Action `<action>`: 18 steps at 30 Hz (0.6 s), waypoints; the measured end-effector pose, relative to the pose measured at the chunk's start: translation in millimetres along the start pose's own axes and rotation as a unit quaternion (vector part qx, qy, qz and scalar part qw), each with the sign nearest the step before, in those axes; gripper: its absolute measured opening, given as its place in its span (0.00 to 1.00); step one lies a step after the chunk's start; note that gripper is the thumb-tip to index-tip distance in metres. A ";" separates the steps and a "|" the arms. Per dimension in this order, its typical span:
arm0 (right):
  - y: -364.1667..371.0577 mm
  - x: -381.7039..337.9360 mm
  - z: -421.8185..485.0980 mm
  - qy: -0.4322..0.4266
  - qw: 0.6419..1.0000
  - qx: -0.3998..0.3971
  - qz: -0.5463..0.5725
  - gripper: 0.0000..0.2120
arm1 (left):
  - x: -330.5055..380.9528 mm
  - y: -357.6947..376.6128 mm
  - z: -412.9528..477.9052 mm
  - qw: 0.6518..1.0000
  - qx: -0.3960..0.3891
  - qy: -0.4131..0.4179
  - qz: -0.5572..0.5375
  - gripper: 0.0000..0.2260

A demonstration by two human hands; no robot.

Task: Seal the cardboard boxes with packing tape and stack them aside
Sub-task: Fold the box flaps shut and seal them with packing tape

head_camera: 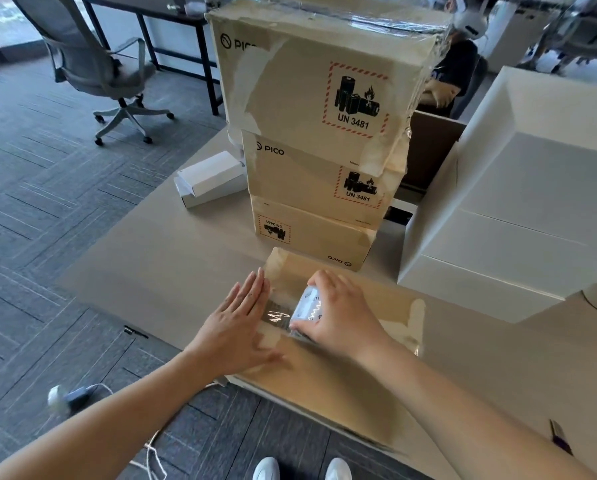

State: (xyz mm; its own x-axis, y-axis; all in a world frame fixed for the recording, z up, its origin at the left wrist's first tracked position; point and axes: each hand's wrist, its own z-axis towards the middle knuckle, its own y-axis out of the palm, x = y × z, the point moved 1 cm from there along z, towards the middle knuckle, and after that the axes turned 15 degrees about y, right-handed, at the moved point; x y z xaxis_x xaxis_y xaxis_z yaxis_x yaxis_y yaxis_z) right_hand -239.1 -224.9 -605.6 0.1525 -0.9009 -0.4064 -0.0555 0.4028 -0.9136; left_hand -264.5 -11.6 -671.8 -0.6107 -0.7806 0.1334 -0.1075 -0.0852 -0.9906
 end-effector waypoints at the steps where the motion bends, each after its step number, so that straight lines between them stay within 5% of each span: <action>1: -0.2 -0.4 0.3 0.000 1.000 -0.001 -0.004 0.29 | 1.9 0.6 1.1 1.000 -0.004 0.010 0.018 0.55; 12: -8.0 1.4 0.6 -0.034 0.999 -0.024 -0.033 0.37 | 5.1 -2.7 0.3 0.998 -0.001 0.064 0.014 0.38; 18: 12.1 29.2 -32.2 0.073 0.972 -0.027 0.221 0.34 | 3.9 1.3 -0.4 0.996 0.022 0.088 0.004 0.36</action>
State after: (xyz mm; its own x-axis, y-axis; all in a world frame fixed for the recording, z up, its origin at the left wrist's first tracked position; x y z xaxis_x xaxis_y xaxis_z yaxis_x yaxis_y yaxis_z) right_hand -267.2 -251.5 -628.8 -0.0393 -0.6573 -0.7526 -0.1359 0.7497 -0.6476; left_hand -267.4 -14.4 -672.5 -0.7398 -0.6613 0.1242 -0.0688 -0.1093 -0.9916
